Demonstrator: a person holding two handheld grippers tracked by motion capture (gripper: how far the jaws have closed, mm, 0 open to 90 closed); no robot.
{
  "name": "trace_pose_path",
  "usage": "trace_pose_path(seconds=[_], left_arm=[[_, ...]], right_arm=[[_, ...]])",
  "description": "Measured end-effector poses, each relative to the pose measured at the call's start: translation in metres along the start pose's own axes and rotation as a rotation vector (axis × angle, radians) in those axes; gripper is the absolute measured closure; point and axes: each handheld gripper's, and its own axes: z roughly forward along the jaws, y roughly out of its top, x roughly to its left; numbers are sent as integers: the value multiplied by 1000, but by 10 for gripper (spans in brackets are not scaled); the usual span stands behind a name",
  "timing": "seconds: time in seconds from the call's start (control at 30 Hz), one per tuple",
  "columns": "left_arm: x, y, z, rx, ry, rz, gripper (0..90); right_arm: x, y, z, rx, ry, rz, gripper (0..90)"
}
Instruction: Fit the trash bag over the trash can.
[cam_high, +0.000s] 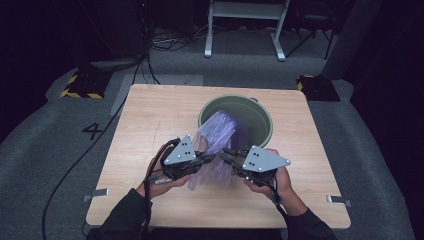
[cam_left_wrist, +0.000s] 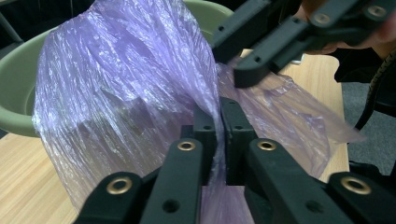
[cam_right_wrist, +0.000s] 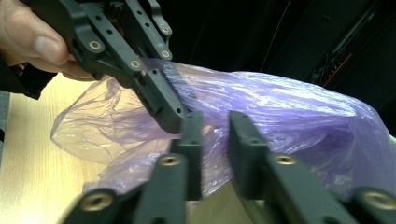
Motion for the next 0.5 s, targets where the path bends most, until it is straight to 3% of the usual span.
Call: trace_pose_path(seconds=[0.03, 0.1, 0.17, 0.27, 0.33, 0.5], left_arm=[[0, 0, -1, -4, 5, 1, 816], [2, 0, -4, -27, 26, -23, 663], [2, -1, -6, -32, 21, -24, 603], [2, -2, -11, -41, -3, -27, 431], [2, -4, -16, -28, 32, -42, 314], [5, -13, -32, -57, 42, -82, 208]], right_arm=[[-1, 0, 0, -2, -5, 1, 856], [-3, 0, 0, -6, -16, 11, 900], [-4, -1, 0, -4, -23, 15, 900], [-9, -3, -2, -8, -42, 45, 900], [-12, -4, -3, -11, -52, 56, 900], [-18, -6, -6, -12, -80, 79, 900]])
